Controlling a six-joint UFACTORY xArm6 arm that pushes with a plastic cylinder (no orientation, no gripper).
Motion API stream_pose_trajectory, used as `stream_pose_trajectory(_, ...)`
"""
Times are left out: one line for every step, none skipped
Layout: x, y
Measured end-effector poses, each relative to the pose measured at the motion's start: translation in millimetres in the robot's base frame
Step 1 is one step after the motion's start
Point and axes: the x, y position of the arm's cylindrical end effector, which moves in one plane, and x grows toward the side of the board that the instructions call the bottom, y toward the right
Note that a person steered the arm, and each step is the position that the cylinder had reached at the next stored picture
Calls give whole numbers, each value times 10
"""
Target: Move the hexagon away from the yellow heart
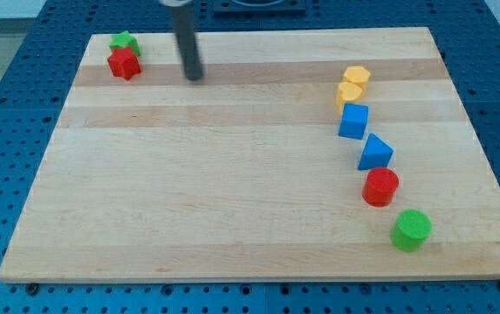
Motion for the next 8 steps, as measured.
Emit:
stream_pose_trajectory(-36, 887)
stream_pose_trajectory(-42, 1723)
stream_pose_trajectory(-42, 2402)
stream_pose_trajectory(-38, 2471)
stream_pose_trajectory(149, 2482)
stream_pose_trajectory(155, 2482)
stream_pose_trajectory(296, 2338)
stream_pose_trajectory(296, 2320)
